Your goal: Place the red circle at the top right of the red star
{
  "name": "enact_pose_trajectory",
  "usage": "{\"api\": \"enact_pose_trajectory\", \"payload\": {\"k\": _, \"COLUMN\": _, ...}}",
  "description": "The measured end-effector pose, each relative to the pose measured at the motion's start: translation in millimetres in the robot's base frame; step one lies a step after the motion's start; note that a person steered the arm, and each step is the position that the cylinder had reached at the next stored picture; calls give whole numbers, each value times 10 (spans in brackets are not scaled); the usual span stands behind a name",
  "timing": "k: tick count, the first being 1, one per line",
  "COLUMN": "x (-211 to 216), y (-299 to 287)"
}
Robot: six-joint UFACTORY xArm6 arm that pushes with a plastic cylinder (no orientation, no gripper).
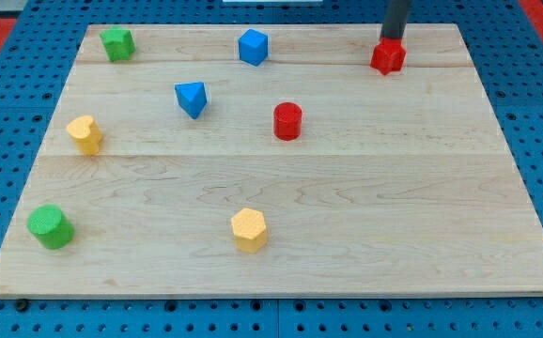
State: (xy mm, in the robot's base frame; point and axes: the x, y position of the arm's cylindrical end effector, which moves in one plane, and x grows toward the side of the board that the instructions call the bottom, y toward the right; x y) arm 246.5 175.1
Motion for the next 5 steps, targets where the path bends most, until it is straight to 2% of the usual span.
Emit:
{"api": "enact_pose_trajectory", "payload": {"k": 1, "x": 327, "y": 28}}
{"api": "enact_pose_trajectory", "payload": {"k": 2, "x": 425, "y": -25}}
{"api": "enact_pose_trajectory", "payload": {"k": 4, "x": 390, "y": -1110}}
{"api": "enact_pose_trajectory", "payload": {"k": 5, "x": 830, "y": -1528}}
